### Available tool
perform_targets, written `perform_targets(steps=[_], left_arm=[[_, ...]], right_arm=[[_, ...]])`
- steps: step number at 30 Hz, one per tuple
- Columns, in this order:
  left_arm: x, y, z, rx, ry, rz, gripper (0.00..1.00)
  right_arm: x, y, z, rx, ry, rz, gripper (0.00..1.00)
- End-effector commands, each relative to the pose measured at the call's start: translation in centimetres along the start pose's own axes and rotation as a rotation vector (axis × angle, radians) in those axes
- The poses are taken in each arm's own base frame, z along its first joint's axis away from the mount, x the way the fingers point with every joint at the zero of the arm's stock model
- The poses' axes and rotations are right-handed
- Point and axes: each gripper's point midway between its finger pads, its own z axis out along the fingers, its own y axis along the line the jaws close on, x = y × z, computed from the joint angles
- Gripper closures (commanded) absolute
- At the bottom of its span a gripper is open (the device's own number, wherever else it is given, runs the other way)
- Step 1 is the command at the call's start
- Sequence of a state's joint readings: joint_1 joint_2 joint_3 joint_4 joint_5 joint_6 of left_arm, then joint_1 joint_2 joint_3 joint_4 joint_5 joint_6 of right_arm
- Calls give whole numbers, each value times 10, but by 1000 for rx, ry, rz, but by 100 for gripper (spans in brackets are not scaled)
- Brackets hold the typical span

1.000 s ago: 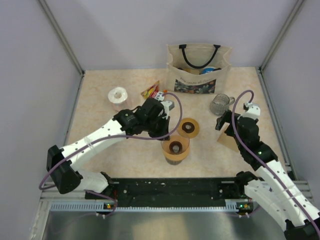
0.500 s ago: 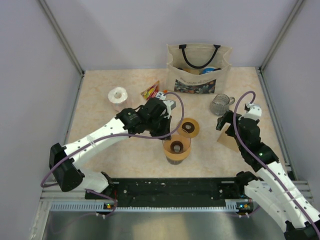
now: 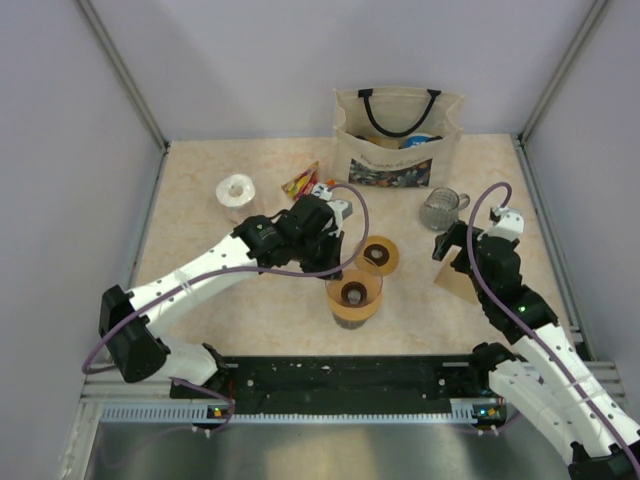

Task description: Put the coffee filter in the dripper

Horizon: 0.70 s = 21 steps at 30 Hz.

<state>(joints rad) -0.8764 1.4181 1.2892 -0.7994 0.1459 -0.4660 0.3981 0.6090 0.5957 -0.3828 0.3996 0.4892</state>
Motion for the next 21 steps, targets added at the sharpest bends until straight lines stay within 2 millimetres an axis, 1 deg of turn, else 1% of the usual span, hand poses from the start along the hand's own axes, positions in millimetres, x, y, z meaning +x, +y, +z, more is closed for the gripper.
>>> perform_targets(steps=[1, 6, 11, 14, 16, 18, 21], left_arm=[[72, 74, 12, -317, 296, 59, 100], [64, 66, 12, -293, 283, 59, 100], [66, 70, 12, -312, 293, 60, 99], [66, 69, 11, -308, 294, 55, 92], [65, 68, 10, -304, 292, 50, 85], [64, 64, 9, -291, 284, 49, 81], [58, 62, 7, -284, 267, 49, 81]], right_arm=[[-10, -2, 0, 11, -47, 7, 2], [-11, -1, -1, 5, -46, 10, 2], [-12, -1, -2, 0, -52, 12, 2], [-12, -1, -2, 1, -54, 14, 2], [-12, -1, -3, -1, -56, 15, 2], [-12, -1, -3, 0, -55, 14, 2], [-11, -1, -2, 1, -54, 15, 2]])
